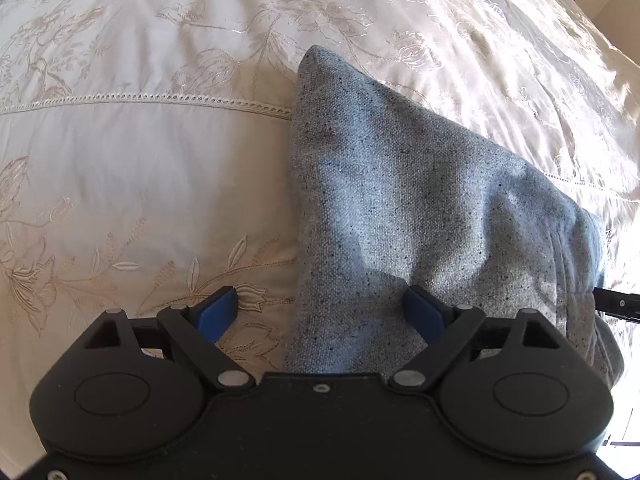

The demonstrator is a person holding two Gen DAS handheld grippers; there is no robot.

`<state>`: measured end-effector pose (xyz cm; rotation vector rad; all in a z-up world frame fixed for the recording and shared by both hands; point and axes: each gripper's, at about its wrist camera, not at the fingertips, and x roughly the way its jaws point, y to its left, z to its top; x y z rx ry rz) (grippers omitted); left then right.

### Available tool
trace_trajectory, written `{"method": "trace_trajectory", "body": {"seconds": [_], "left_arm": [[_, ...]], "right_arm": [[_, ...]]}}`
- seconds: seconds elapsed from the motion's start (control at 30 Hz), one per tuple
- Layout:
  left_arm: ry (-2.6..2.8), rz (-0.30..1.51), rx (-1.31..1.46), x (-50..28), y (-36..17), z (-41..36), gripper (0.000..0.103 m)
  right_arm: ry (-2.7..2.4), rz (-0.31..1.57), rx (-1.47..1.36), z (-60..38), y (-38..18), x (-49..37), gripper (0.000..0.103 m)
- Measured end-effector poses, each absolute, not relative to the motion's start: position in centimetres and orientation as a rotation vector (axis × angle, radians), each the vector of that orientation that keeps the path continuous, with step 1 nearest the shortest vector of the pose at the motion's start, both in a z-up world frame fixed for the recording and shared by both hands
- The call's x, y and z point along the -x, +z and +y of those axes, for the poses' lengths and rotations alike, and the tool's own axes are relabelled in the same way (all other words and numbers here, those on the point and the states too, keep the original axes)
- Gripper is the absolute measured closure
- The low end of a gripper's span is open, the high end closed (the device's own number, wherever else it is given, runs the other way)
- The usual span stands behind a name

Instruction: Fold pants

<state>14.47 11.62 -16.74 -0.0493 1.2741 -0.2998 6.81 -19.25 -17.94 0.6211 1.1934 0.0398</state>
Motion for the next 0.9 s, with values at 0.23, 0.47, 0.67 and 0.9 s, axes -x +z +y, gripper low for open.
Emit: {"method": "trace_trajectory", "body": {"seconds": [0.23, 0.47, 0.67, 0.9], "left_arm": [[-0.382, 1.321, 0.066, -13.3, -16.6, 10.9, 0.022], [-0.334, 1.278, 0.047, -12.4, -16.1, 9.1, 0.043], [-0.274, 1.163, -0.035, -9.7, -12.5, 9.0, 0.083], [-0.244, 1.079, -0.013, -8.4, -8.2, 10.2, 0.085]], "right_arm": [[0.083, 1.197, -0.740, -21.1, -18.5, -5.3, 0.039], [0.115, 1.200, -0.574, -16.5, -17.0, -7.3, 0.051], [0.113, 1.122, -0.367, -13.3, -11.5, -5.6, 0.080], [0.132, 1.057, -0.280, -11.5, -5.7, -4.9, 0.080]]}}
